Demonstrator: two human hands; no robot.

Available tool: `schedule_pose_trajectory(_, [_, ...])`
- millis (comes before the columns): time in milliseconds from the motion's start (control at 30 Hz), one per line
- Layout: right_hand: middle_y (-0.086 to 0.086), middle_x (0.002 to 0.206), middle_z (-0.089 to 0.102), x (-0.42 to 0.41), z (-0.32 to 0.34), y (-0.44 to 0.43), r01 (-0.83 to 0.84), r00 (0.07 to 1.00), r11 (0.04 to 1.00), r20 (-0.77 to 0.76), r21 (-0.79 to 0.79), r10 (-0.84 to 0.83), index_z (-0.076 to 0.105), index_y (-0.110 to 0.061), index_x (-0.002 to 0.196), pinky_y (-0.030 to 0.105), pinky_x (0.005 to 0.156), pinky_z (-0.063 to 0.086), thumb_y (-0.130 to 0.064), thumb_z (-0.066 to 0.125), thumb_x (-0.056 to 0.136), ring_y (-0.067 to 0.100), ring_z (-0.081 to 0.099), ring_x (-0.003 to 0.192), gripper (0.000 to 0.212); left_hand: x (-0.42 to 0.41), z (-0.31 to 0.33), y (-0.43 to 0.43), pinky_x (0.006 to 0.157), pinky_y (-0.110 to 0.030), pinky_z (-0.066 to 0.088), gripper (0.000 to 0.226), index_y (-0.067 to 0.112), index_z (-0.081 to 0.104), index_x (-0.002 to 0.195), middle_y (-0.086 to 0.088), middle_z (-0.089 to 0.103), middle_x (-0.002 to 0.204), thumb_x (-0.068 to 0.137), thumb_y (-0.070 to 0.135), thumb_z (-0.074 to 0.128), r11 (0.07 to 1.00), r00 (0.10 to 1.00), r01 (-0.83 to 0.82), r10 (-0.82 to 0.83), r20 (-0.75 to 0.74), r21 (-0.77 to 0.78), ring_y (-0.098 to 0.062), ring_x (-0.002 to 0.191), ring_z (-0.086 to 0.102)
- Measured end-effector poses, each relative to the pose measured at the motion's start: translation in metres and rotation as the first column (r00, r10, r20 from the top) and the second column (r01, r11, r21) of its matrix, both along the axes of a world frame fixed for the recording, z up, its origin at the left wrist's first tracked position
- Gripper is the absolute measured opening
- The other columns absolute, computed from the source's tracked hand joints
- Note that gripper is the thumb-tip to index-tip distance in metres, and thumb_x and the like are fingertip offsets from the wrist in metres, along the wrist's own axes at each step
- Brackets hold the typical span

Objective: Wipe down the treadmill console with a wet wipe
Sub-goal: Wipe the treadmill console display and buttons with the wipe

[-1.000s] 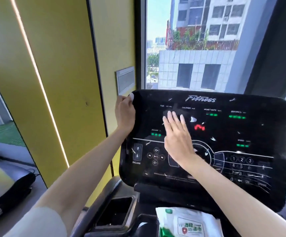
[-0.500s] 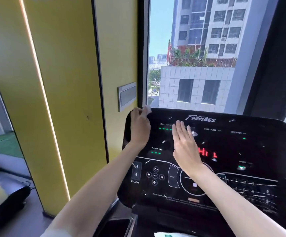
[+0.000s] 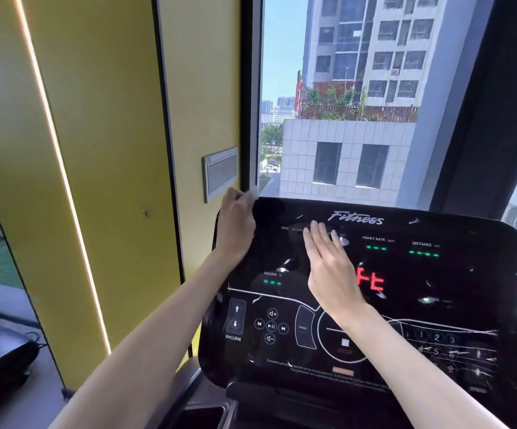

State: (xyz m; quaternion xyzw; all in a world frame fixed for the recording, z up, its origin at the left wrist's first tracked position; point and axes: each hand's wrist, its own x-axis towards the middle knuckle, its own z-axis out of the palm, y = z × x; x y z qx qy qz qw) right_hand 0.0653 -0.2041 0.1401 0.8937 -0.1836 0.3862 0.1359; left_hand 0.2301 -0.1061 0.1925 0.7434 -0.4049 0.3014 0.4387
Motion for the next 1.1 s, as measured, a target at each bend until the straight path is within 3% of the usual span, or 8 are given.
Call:
schedule_pose_trajectory(67, [0.024,0.135,0.047,0.001,0.000,0.000,-0.009,1.000,1.000,0.019,0.007,0.009,0.047,0.007,0.130,0.045,0.110,0.031,0.011,0.031,0.075,0.033,0.043,0.129,0.058,-0.009,0.001,-0.004,0.072,-0.028,0.043,0.020,-0.003,0.060,0.106,-0.006,0.043,0.087,0.091,-0.005,0.047,0.995,0.994,-0.083,0.079,-0.076,-0.060,-0.025,0.083,0.049])
schedule_pose_trajectory(200, [0.024,0.133,0.049,-0.005,0.003,-0.004,-0.071,0.997,0.997,0.031,0.029,0.070,0.049,0.007,0.128,0.046,0.109,0.032,0.019,0.054,0.067,0.032,0.046,0.127,0.062,-0.031,-0.010,-0.011,0.069,-0.028,0.049,0.044,0.009,0.053,0.126,-0.008,0.049,0.099,0.085,-0.008,0.052,0.967,0.949,0.115,-0.174,0.263,0.226,-0.020,0.092,0.047])
schedule_pose_trajectory(367, [0.025,0.135,0.048,-0.002,0.001,-0.002,-0.060,0.998,0.998,0.020,0.027,0.059,0.048,0.008,0.129,0.047,0.109,0.032,0.019,0.054,0.064,0.033,0.043,0.129,0.066,-0.012,-0.002,-0.016,0.069,-0.026,0.045,0.020,-0.001,0.062,0.107,-0.005,0.045,0.088,0.094,0.002,0.048,0.977,0.975,-0.111,0.072,-0.211,-0.181,-0.020,0.077,0.048])
schedule_pose_trajectory(533, [0.024,0.136,0.047,-0.008,0.005,-0.002,-0.052,0.998,0.999,-0.035,0.011,0.052,0.048,0.007,0.129,0.047,0.109,0.032,0.015,0.057,0.062,0.033,0.042,0.130,0.068,-0.030,-0.011,-0.025,0.074,-0.026,0.049,0.035,0.004,0.061,0.118,-0.009,0.053,0.094,0.086,-0.008,0.055,0.975,0.945,0.186,-0.211,0.251,0.122,-0.022,0.086,0.053])
schedule_pose_trajectory(667, [0.024,0.138,0.045,-0.007,0.004,0.002,-0.051,0.998,0.998,-0.045,0.032,0.052,0.047,0.007,0.131,0.046,0.109,0.031,0.014,0.057,0.063,0.033,0.040,0.131,0.069,-0.032,-0.007,-0.023,0.076,-0.028,0.047,0.017,-0.002,0.064,0.101,-0.008,0.050,0.092,0.093,0.004,0.050,0.963,0.981,-0.030,-0.023,-0.194,-0.269,-0.021,0.084,0.051])
schedule_pose_trajectory(800, [0.024,0.137,0.045,-0.011,0.008,0.002,-0.050,0.995,0.998,-0.082,0.033,0.053,0.047,0.007,0.130,0.046,0.110,0.029,0.013,0.057,0.062,0.033,0.039,0.132,0.069,-0.055,-0.014,-0.036,0.075,-0.026,0.048,0.028,0.001,0.063,0.114,-0.011,0.054,0.093,0.088,-0.004,0.055,0.976,0.967,0.218,-0.214,0.137,-0.013,-0.019,0.084,0.051])
schedule_pose_trajectory(967, [0.020,0.146,0.035,-0.025,0.018,-0.005,-0.062,0.989,0.998,-0.137,0.019,0.064,0.038,0.004,0.137,0.039,0.114,0.012,0.012,0.055,0.066,0.027,0.028,0.138,0.074,-0.052,0.000,-0.040,0.075,-0.031,0.050,0.017,-0.001,0.065,0.100,-0.004,0.048,0.090,0.094,0.008,0.052,0.949,0.971,0.033,-0.105,-0.216,-0.313,-0.016,0.079,0.051])
schedule_pose_trajectory(1100, [0.025,0.143,0.037,-0.031,0.022,-0.008,0.037,0.997,0.998,-0.062,0.055,-0.034,0.040,0.008,0.134,0.042,0.113,0.016,0.012,0.059,0.063,0.032,0.031,0.137,0.074,-0.074,-0.005,-0.047,0.072,-0.024,0.045,0.022,0.002,0.065,0.109,-0.008,0.053,0.088,0.091,0.003,0.054,0.954,0.954,0.295,-0.291,0.077,-0.044,-0.018,0.079,0.052])
